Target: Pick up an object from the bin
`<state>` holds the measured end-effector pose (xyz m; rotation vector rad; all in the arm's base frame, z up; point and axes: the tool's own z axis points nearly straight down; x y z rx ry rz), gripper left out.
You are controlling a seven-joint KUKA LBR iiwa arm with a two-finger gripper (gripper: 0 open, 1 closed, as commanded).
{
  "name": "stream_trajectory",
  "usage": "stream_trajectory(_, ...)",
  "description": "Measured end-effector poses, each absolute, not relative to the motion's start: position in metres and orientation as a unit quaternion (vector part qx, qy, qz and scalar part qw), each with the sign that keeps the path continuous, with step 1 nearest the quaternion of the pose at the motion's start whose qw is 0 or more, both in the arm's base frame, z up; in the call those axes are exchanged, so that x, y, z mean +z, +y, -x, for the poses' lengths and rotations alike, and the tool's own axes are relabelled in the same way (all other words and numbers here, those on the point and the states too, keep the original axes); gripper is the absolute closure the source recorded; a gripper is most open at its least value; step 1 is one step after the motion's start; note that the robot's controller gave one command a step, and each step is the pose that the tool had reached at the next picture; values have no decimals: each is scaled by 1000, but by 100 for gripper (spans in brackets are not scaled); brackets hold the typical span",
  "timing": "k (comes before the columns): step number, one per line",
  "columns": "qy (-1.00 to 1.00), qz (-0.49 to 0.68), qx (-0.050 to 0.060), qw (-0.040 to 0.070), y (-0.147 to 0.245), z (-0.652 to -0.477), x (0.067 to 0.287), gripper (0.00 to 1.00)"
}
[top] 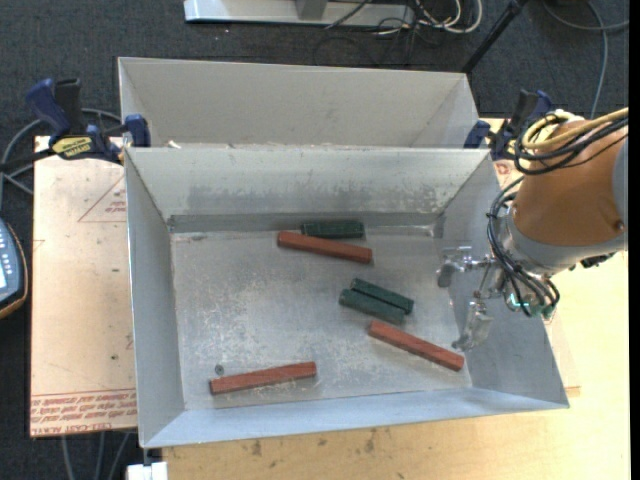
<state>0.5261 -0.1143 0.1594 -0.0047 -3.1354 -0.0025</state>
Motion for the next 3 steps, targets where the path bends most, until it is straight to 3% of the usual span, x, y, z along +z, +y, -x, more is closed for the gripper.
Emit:
stream_trajectory(1,-999,38,-1,0,-94,-527,66,0)
stream_trajectory(2,-999,37,0,-1,-96,-528,71,100)
stream_trajectory(3,-983,-186,2,-4,-130,-539,228,100)
